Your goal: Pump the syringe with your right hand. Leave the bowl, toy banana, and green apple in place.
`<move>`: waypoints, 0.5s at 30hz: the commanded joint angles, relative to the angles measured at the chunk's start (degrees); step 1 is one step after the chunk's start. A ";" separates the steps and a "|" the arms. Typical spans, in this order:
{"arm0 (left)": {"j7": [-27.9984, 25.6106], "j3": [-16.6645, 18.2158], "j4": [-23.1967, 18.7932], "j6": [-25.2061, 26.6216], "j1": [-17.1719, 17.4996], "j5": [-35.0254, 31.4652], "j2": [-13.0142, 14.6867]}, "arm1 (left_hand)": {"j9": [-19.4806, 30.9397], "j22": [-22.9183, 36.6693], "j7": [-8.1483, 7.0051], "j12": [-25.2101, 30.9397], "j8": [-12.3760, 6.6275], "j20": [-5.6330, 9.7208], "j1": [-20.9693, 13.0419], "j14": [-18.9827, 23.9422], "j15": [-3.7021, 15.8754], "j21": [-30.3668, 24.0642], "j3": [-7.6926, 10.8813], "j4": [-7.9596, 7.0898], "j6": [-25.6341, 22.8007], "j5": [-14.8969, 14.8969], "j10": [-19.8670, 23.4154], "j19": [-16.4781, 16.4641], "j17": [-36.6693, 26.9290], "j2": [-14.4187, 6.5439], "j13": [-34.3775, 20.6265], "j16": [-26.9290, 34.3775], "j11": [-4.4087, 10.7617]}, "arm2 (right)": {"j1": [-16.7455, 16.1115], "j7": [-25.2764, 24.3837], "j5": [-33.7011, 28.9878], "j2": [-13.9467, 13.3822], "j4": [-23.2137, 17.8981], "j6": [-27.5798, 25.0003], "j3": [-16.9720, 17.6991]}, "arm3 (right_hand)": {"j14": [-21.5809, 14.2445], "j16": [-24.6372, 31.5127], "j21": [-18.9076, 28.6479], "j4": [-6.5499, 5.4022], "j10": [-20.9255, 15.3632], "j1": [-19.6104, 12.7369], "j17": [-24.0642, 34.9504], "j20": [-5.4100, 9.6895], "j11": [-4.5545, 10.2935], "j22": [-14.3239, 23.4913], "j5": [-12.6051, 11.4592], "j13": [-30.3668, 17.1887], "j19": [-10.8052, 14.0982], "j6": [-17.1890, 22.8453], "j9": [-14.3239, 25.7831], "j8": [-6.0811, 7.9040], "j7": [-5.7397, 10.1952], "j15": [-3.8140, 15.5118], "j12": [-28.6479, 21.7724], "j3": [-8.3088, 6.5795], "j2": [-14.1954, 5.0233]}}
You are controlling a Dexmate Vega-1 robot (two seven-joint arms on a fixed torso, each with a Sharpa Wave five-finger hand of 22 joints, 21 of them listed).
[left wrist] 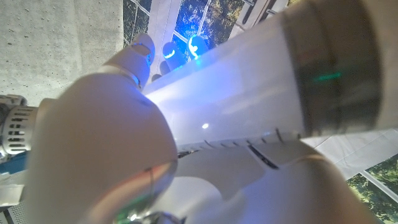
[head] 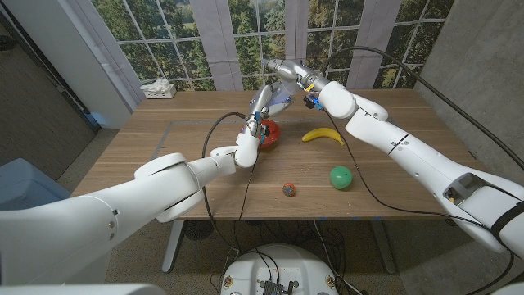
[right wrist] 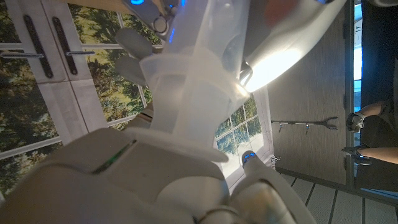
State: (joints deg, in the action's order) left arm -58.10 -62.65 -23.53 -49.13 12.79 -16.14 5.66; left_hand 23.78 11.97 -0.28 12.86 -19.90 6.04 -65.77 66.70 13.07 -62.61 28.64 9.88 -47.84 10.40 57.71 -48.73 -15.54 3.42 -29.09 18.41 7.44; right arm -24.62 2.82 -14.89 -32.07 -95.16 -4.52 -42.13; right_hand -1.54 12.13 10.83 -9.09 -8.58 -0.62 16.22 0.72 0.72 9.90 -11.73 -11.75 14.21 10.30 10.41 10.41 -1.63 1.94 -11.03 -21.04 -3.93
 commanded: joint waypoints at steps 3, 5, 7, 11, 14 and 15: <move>-0.65 0.32 -0.48 -0.31 0.25 -0.74 0.27 | 0.10 -0.04 0.47 -0.10 -0.01 6.33 -10.58 0.32 0.51 -0.54 0.39 0.01 -1.01 0.18 0.27 0.42 -0.08 -10.89 -0.04 -0.14 0.38 | 0.17 0.30 0.32 0.82 1.15 0.81 -0.74 | 0.08 -0.11 0.30 -0.17 0.30 -0.18 0.01 0.09 0.21 0.00 -0.27 -0.02 -0.11 -0.07 0.08 0.56 0.08 0.61 -0.34 -0.23 -3.69; -0.67 0.36 -0.50 -0.35 0.25 -0.85 0.30 | 0.10 -0.08 0.53 -0.09 0.01 6.32 -10.58 0.32 0.51 -0.60 0.42 0.00 -1.00 0.18 0.30 0.45 -0.08 -10.92 -0.05 -0.15 0.45 | 0.28 0.48 0.33 0.97 1.38 0.95 -0.94 | 0.06 -0.10 0.30 -0.17 0.31 -0.19 -0.01 0.07 0.20 0.00 -0.27 -0.02 -0.12 -0.09 0.08 0.56 0.09 0.47 -0.34 -0.24 -3.70; -0.64 0.47 -0.52 -0.36 0.29 -0.83 0.29 | 0.11 -0.12 0.54 -0.08 0.00 6.33 -10.59 0.30 0.51 -0.75 0.44 0.01 -1.08 0.18 0.41 0.46 -0.05 -10.91 -0.04 -0.18 0.42 | 0.41 0.58 0.31 1.14 1.71 1.20 -1.14 | 0.13 -0.12 0.30 -0.17 0.29 -0.19 -0.02 0.09 0.16 0.00 -0.27 -0.01 -0.11 -0.10 0.08 0.56 0.09 0.56 -0.36 -0.25 -3.71; -0.69 0.58 -0.62 -0.42 0.34 -0.98 0.37 | 0.08 -0.20 0.47 -0.14 0.05 6.32 -10.61 0.35 0.52 -0.92 0.48 0.03 -1.08 0.17 0.33 0.54 -0.09 -10.88 -0.06 -0.15 0.39 | 0.54 0.66 0.42 1.47 2.32 1.61 -1.38 | 0.12 -0.11 0.30 -0.18 0.36 -0.19 -0.05 0.07 0.20 0.00 -0.27 -0.01 -0.13 -0.21 0.08 0.52 0.11 0.49 -0.33 -0.25 -3.71; -0.83 0.64 -0.69 -0.38 0.37 -1.14 0.42 | 0.08 -0.25 0.53 -0.15 0.06 6.31 -10.61 0.35 0.52 -1.01 0.52 0.01 -1.10 0.18 0.33 0.58 -0.10 -10.91 -0.07 -0.15 0.32 | 0.61 0.61 -0.08 1.50 2.30 1.45 -1.66 | 0.15 -0.11 0.30 -0.18 0.36 -0.19 -0.07 0.03 0.24 0.01 -0.27 -0.01 -0.11 -0.22 0.08 0.53 0.11 0.54 -0.34 -0.25 -3.71; -0.93 0.65 -0.76 -0.34 0.36 -1.25 0.46 | 0.07 -0.26 0.52 -0.13 0.08 6.29 -10.60 0.33 0.52 -1.03 0.52 0.01 -1.08 0.18 0.38 0.59 -0.08 -10.90 -0.08 -0.16 0.34 | 0.67 0.95 0.09 1.46 2.16 1.12 -1.60 | 0.13 -0.10 0.30 -0.18 0.34 -0.19 -0.07 0.04 0.24 0.01 -0.27 -0.01 -0.13 -0.23 0.08 0.52 0.16 0.55 -0.35 -0.25 -3.71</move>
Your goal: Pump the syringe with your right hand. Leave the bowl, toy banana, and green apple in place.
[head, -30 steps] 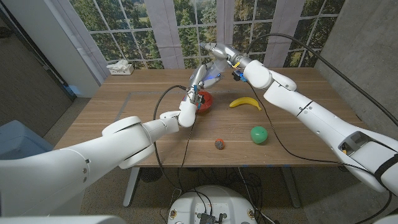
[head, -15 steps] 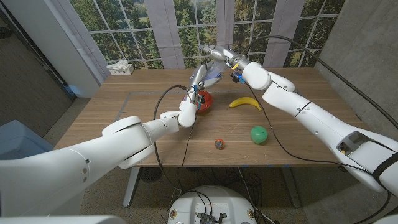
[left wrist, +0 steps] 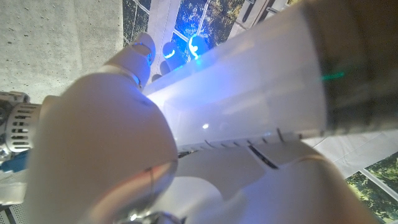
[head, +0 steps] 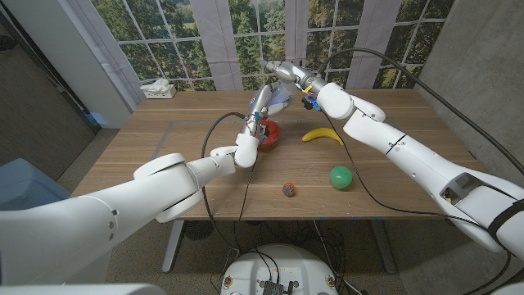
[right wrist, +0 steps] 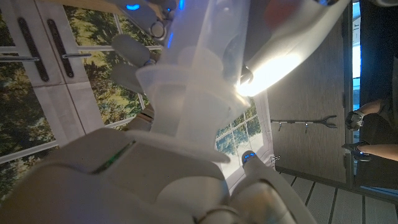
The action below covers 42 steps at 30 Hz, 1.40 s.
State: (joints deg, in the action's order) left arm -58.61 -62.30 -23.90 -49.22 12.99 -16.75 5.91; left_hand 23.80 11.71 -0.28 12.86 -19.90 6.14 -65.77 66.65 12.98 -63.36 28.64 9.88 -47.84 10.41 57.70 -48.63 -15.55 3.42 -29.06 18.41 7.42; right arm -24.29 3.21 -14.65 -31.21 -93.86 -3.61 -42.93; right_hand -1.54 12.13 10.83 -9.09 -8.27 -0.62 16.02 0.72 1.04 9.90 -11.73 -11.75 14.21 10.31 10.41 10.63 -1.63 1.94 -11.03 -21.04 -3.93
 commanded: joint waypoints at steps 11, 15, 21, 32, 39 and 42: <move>-0.55 0.82 -1.62 0.02 0.41 -1.72 0.92 | 0.12 -0.16 0.45 -0.16 0.10 6.21 -10.68 0.39 0.62 -0.65 0.66 0.04 -1.13 0.18 0.46 0.61 -0.08 -10.91 -0.17 -0.17 0.41 | -1.85 -3.60 1.19 -0.38 -1.69 -0.44 2.81 | 0.03 -0.03 0.31 -0.19 0.05 -0.19 0.06 -0.14 -0.06 0.01 -0.27 -0.01 -0.12 -0.34 0.08 0.30 0.24 0.63 -0.36 -0.27 -3.75; -0.31 1.17 -2.23 0.21 0.59 -2.16 1.23 | 0.13 -0.21 0.45 -0.15 0.15 6.21 -10.67 0.44 0.62 -0.79 0.69 0.04 -1.07 0.17 0.44 0.70 -0.10 -10.88 -0.23 -0.15 0.47 | -2.79 -5.47 2.01 -0.74 -2.58 -0.76 4.43 | -0.22 0.06 0.35 -0.16 0.05 -0.24 0.00 -0.36 -0.04 0.01 -0.28 -0.01 -0.03 -0.30 0.08 0.33 0.27 0.51 -0.37 -0.32 -3.78; 0.44 2.14 -5.25 1.71 1.39 -3.17 2.48 | 0.08 -0.28 0.49 -0.14 0.19 6.22 -10.67 0.45 0.61 -1.09 0.76 0.02 -1.19 0.16 0.53 0.72 -0.12 -10.90 -0.28 -0.14 0.46 | -3.95 -6.72 4.52 -1.32 -3.52 -1.08 6.69 | -0.33 0.09 0.38 -0.14 0.03 -0.28 -0.06 -0.53 -0.04 0.01 -0.29 0.00 0.06 -0.13 0.08 0.41 0.40 0.44 -0.39 -0.35 -3.78; 8.03 6.98 -20.45 10.48 6.30 -4.75 7.90 | 0.05 -0.39 0.57 -0.23 0.30 6.23 -10.79 0.43 0.62 -1.53 0.92 0.08 -1.20 0.13 0.43 0.83 -0.10 -10.89 -0.34 -0.18 0.25 | -5.95 -8.95 8.29 -2.37 -4.60 -1.88 9.75 | -0.61 0.19 0.42 -0.08 -0.06 -0.33 -0.18 -0.96 -0.04 0.01 -0.28 0.01 0.20 0.11 0.08 0.51 0.43 0.20 -0.43 -0.39 -3.70; 13.90 10.09 -30.60 16.42 9.73 -5.59 10.98 | 0.10 -0.45 0.56 -0.26 0.33 6.23 -10.81 0.49 0.62 -1.74 0.99 0.09 -1.23 0.08 0.44 0.96 -0.15 -10.87 -0.35 -0.13 0.37 | -7.01 -9.75 11.30 -3.06 -4.63 -2.65 11.53 | -0.66 0.21 0.44 -0.08 -0.12 -0.32 -0.22 -1.03 -0.02 0.02 -0.27 0.01 0.27 0.26 0.08 0.56 0.45 0.19 -0.46 -0.39 -3.67; 17.87 11.57 -37.14 21.53 11.82 -5.87 12.83 | 0.18 -0.46 0.49 -0.27 0.33 6.22 -10.79 0.46 0.62 -1.84 1.03 0.06 -1.20 0.07 0.41 1.00 -0.13 -10.90 -0.37 -0.16 0.18 | -7.53 -9.98 13.02 -3.38 -4.63 -2.82 12.51 | -0.66 0.21 0.46 -0.07 -0.12 -0.32 -0.23 -1.07 -0.05 0.02 -0.27 0.01 0.33 0.30 0.08 0.57 0.46 0.12 -0.46 -0.39 -3.65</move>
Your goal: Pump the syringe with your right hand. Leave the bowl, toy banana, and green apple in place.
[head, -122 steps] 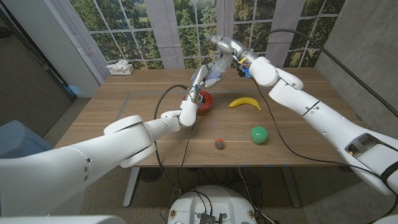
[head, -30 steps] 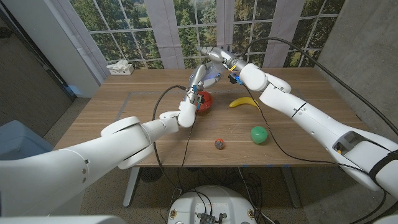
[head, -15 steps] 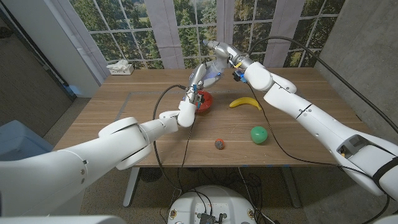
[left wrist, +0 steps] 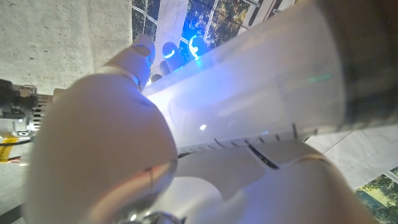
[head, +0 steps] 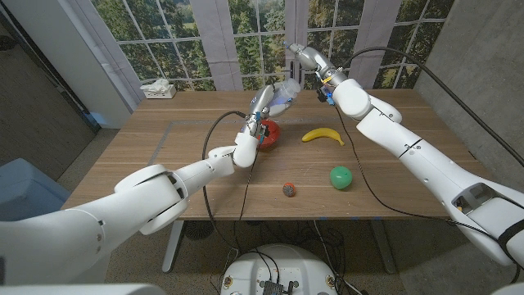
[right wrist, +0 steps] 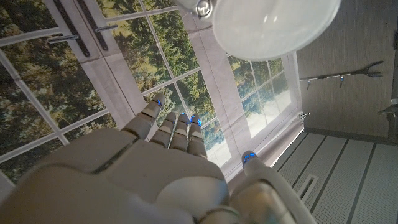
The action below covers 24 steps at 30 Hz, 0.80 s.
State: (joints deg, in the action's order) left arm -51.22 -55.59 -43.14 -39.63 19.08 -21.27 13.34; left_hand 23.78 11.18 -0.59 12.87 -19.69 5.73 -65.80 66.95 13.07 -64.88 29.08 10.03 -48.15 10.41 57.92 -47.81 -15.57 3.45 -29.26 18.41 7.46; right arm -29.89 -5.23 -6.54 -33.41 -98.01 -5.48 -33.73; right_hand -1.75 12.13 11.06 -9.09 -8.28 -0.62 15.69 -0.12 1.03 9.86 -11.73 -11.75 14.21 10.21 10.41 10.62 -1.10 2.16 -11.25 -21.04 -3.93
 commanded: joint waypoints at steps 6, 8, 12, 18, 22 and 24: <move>16.02 6.93 -25.75 18.11 8.45 -1.82 7.30 | 0.24 0.03 0.93 -0.30 0.22 6.67 -10.78 0.13 0.52 -0.51 0.65 -0.07 -0.71 0.02 0.17 0.28 -0.01 -10.92 -0.16 -0.24 0.19 | -2.82 -2.44 7.69 -1.73 -0.53 -1.74 4.89 | -0.53 0.25 0.24 -0.06 -0.10 -0.32 0.06 -0.31 -0.10 0.06 -0.27 0.02 0.36 0.46 0.08 0.59 -0.06 -0.29 -0.23 -0.39 -3.62; 16.43 7.36 -26.70 18.35 8.97 -2.16 7.49 | 0.27 0.01 0.82 -0.28 0.24 6.67 -10.79 0.18 0.52 -0.57 0.68 -0.06 -0.69 0.01 0.16 0.34 -0.03 -10.91 -0.21 -0.21 0.20 | -3.19 -2.74 8.79 -1.84 -0.33 -1.78 5.46 | -0.49 0.23 0.24 -0.06 -0.06 -0.33 0.04 -0.31 -0.05 0.06 -0.26 0.02 0.39 0.48 0.08 0.59 -0.08 -0.28 -0.22 -0.38 -3.60; 19.30 8.30 -30.88 21.96 10.35 -2.69 8.47 | 0.33 0.01 0.78 -0.27 0.28 6.64 -10.76 0.14 0.52 -0.72 0.71 -0.09 -0.62 -0.02 0.16 0.37 0.04 -10.94 -0.24 -0.27 0.25 | -3.79 -2.94 10.91 -2.25 0.27 -1.85 6.37 | -0.50 0.23 0.24 -0.05 -0.06 -0.32 0.03 -0.40 -0.12 0.06 -0.26 0.02 0.41 0.51 0.08 0.59 -0.05 -0.35 -0.22 -0.38 -3.57; 24.36 9.10 -37.04 27.27 11.97 -3.50 10.18 | 0.32 -0.01 0.86 -0.34 0.37 6.68 -10.81 0.06 0.53 -0.97 0.79 -0.05 -0.62 -0.07 0.03 0.42 0.17 -10.94 -0.24 -0.38 0.04 | -4.81 -3.98 13.01 -2.90 0.71 -1.71 7.45 | -0.50 0.24 0.24 -0.05 -0.02 -0.30 0.01 -0.52 -0.19 0.06 -0.25 0.02 0.43 0.58 0.08 0.61 0.01 -0.46 -0.21 -0.36 -3.53; 28.03 9.37 -41.29 31.38 12.79 -4.29 11.31 | 0.38 -0.03 0.81 -0.36 0.39 6.67 -10.82 0.10 0.52 -1.15 0.84 -0.05 -0.63 -0.10 0.01 0.45 0.20 -10.96 -0.24 -0.38 -0.03 | -5.60 -4.80 14.14 -3.42 0.65 -1.51 8.19 | -0.47 0.23 0.23 -0.05 -0.03 -0.29 -0.01 -0.59 -0.21 0.06 -0.25 0.02 0.41 0.68 0.08 0.63 0.03 -0.46 -0.21 -0.34 -3.50; 29.07 9.52 -42.84 32.66 13.21 -4.62 11.73 | 0.35 -0.04 0.83 -0.36 0.47 6.71 -10.86 0.12 0.52 -1.22 0.88 -0.03 -0.56 -0.11 0.05 0.45 0.21 -10.98 -0.20 -0.38 0.04 | -6.00 -5.30 14.49 -3.78 0.36 -1.88 8.53 | -0.49 0.24 0.22 -0.05 -0.05 -0.29 -0.02 -0.59 -0.21 0.06 -0.25 0.03 0.41 0.67 0.08 0.62 0.04 -0.53 -0.22 -0.33 -3.48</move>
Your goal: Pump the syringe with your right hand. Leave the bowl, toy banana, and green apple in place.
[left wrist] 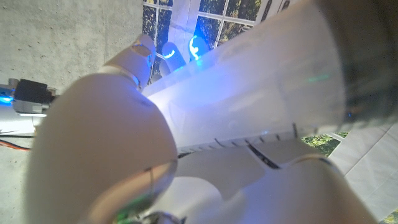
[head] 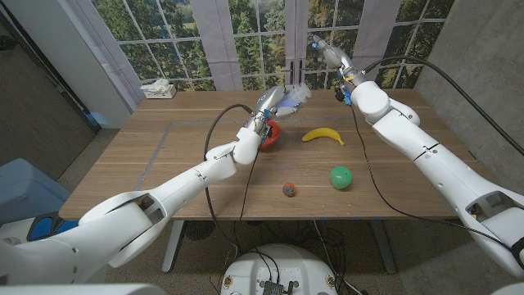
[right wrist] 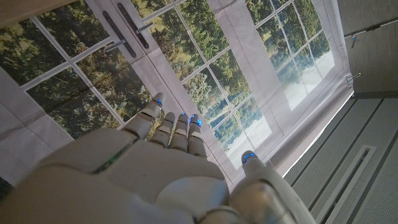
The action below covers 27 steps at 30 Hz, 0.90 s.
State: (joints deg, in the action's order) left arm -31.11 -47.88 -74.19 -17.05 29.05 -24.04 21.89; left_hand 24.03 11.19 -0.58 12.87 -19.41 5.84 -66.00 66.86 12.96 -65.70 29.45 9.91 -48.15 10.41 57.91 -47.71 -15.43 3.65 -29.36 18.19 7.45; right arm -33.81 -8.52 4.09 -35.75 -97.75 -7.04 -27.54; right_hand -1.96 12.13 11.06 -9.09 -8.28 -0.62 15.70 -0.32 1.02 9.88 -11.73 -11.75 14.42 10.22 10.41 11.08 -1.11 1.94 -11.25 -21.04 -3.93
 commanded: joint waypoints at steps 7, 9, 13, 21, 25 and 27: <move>12.64 2.24 -16.63 13.97 4.44 -2.55 4.52 | 0.09 -0.05 0.83 -0.42 0.24 6.60 -10.72 0.17 0.64 -0.65 0.57 0.14 -0.67 -0.14 0.06 0.35 0.18 -11.15 -0.02 -0.25 0.11 | -3.61 -3.65 5.59 -2.24 -0.45 -0.67 3.69 | -0.30 0.26 0.23 -0.05 0.01 -0.28 -0.06 -0.34 -0.20 0.05 -0.24 0.03 0.26 0.63 0.08 0.13 -0.01 -0.43 -0.20 -0.32 -3.44; 14.44 2.34 -18.35 15.14 4.80 -2.36 5.07 | 0.08 -0.05 0.78 -0.42 0.28 6.61 -10.74 0.16 0.64 -0.73 0.60 0.14 -0.66 -0.14 0.11 0.33 0.21 -11.18 0.02 -0.27 0.03 | -4.42 -4.12 6.56 -2.38 -0.66 -0.76 4.36 | -0.30 0.26 0.23 -0.05 0.02 -0.27 -0.07 -0.36 -0.20 0.05 -0.24 0.03 0.25 0.65 0.08 0.13 -0.01 -0.50 -0.20 -0.31 -3.44; 16.13 2.40 -20.19 16.74 5.19 -2.72 5.59 | 0.06 -0.06 0.87 -0.40 0.30 6.64 -10.81 0.20 0.65 -0.87 0.65 0.18 -0.76 -0.16 0.15 0.33 0.24 -11.16 0.01 -0.27 0.00 | -5.21 -4.91 7.35 -2.71 -1.07 -0.99 4.85 | -0.28 0.25 0.23 -0.04 0.03 -0.28 -0.08 -0.36 -0.35 0.05 -0.24 0.03 0.26 0.64 0.08 0.12 -0.01 -0.52 -0.20 -0.31 -3.42; 20.75 2.72 -24.15 19.79 6.19 -1.75 6.79 | 0.16 -0.05 0.96 -0.44 0.45 6.65 -10.93 0.28 0.65 -1.36 0.78 0.22 -0.61 -0.21 0.05 0.13 0.34 -11.19 0.03 -0.29 -0.21 | -7.00 -6.08 9.11 -3.15 -1.79 -0.16 5.92 | -0.34 0.27 0.23 0.01 -0.01 -0.33 -0.14 -0.37 -0.35 0.05 -0.24 0.03 0.29 0.73 0.08 0.14 -0.13 -0.70 -0.22 -0.33 -3.38; 22.33 2.78 -26.23 21.74 6.95 -1.83 7.36 | 0.22 -0.02 1.01 -0.43 0.48 6.64 -10.95 0.31 0.65 -1.61 0.80 0.20 -0.59 -0.23 0.10 -0.06 0.36 -11.24 0.07 -0.29 -0.32 | -7.65 -6.47 9.43 -3.52 -2.47 0.02 6.12 | -0.41 0.28 0.23 0.05 -0.04 -0.36 -0.17 -0.37 -0.34 0.05 -0.25 0.03 0.32 0.79 0.08 0.15 -0.14 -0.88 -0.23 -0.34 -3.35; 22.96 2.82 -27.07 22.51 7.27 -1.80 7.60 | 0.20 -0.01 1.14 -0.45 0.51 6.68 -11.03 0.37 0.65 -1.76 0.86 0.24 -0.67 -0.24 0.07 -0.17 0.36 -11.26 0.09 -0.27 -0.34 | -8.04 -6.74 9.54 -3.68 -2.87 0.19 6.28 | -0.44 0.29 0.22 0.07 -0.03 -0.38 -0.19 -0.38 -0.32 0.05 -0.25 0.03 0.31 0.80 0.08 0.15 -0.12 -0.88 -0.23 -0.34 -3.33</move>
State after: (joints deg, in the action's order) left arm -13.30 -45.40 -95.88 0.63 34.67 -26.19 27.93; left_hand 24.06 11.08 -0.36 12.41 -19.25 5.84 -65.99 66.95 13.09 -67.02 29.66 10.14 -47.92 10.41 57.90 -47.71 -14.89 3.64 -29.20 18.19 7.44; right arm -39.70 -13.77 12.03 -38.57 -99.21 -7.61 -22.43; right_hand -2.06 12.13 11.05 -9.09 -8.28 -0.62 15.42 -0.31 1.02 9.89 -11.73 -11.75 14.41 10.43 10.41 11.08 -1.33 1.41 -11.25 -21.04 -3.93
